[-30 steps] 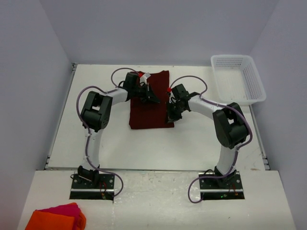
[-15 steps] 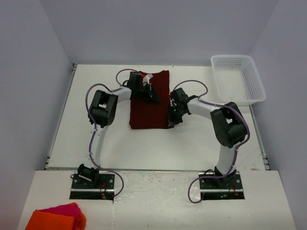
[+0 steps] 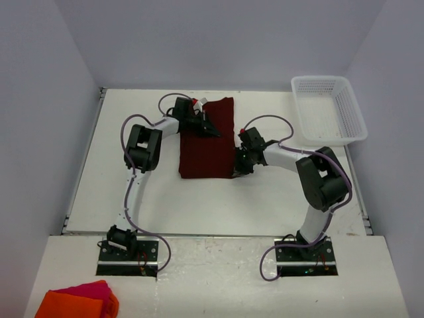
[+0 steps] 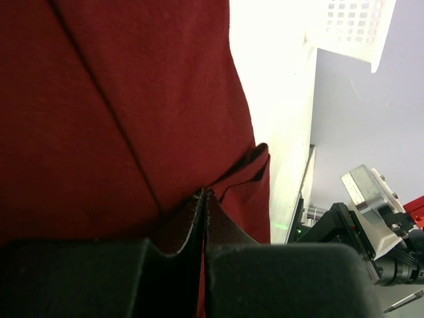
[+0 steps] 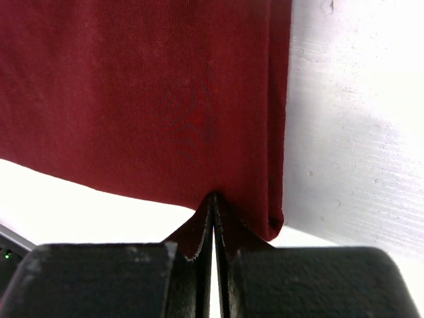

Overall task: Fold and stack the t-shirts
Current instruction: Fold the folded rectangular tshirt in 1/3 of the way

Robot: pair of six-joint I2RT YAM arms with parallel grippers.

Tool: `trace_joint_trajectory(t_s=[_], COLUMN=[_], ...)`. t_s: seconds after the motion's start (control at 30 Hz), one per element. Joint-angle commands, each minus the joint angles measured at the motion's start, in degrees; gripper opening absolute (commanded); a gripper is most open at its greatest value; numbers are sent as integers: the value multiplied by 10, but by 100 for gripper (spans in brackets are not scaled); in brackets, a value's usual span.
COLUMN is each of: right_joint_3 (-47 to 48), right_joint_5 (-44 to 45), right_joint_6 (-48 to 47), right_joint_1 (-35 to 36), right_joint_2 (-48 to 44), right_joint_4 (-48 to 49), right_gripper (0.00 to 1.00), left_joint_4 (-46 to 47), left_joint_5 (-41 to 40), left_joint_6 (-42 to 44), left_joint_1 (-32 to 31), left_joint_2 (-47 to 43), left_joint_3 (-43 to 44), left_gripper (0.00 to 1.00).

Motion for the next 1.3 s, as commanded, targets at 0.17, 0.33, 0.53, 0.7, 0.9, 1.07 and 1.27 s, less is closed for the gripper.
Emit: trace_joint_trajectory(t_s=[0.17,0.33,0.53,0.7,0.9,1.07,1.27], right_joint_3=[-103,-120,-104,-54,83,200,335], right_joint_5=[57,70,99,143,169,122,27], right_joint_6=[21,39,40,20,-47,-90,-144], right_joint_1=[17,40,95,102,82,37,-18], right_joint_2=[-48,-114,-197,-225,-148,-75,45], right_joint_4=[-45,-60,-105,-133,-177,-177,-199], right_gripper=[0,0,0,0,23,20,0], left_joint_4=[-17,-18,-49,-121,-138,-92,-59], left_joint_5=[10,-22,-158,-262,-284,-243,-221], left_joint_6=[39,59,90,116,96,86,93], left_joint_1=[19,18,7,-16,-19,-19,-30], left_joint_2=[6,-96,-287,-382,-451,-476,-468], left_joint_3=[17,-26,-147,-187,-298,-408,-458], left_gripper=[0,0,0,3,3,1,0])
